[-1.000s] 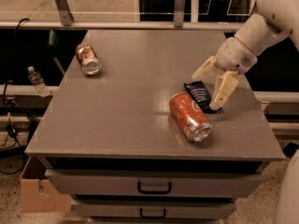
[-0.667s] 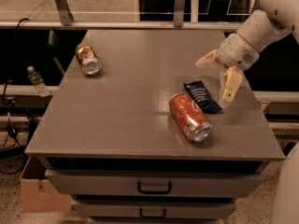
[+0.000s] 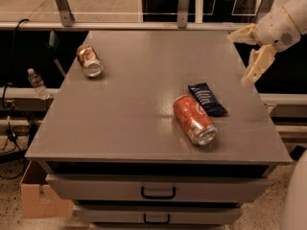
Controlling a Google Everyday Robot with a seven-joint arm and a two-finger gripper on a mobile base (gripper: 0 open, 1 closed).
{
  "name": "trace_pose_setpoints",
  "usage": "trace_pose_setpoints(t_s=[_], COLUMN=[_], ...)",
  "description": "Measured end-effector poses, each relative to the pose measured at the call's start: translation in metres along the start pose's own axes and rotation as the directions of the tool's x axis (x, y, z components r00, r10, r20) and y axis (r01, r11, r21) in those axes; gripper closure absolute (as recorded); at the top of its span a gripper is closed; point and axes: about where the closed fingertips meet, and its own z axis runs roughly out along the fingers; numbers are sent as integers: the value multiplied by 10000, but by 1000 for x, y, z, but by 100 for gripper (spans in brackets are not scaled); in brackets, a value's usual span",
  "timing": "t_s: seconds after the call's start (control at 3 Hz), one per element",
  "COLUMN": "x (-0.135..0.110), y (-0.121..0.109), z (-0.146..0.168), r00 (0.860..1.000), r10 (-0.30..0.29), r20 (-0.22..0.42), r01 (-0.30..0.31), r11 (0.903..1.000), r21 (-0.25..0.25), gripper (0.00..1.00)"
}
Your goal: Move rxbar blueberry near coke can
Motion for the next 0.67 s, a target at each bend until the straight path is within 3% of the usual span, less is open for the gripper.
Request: trace_pose_setpoints(t_s=[0.33,0.67], x=[-7,-8], y=[-12,-19], z=[-8,-5], r00=[9998,9996], r10=[-64,-65], r20=[202,272], r01=[53,46], r11=[9987,9975], r21=[507,699], gripper=[0,0])
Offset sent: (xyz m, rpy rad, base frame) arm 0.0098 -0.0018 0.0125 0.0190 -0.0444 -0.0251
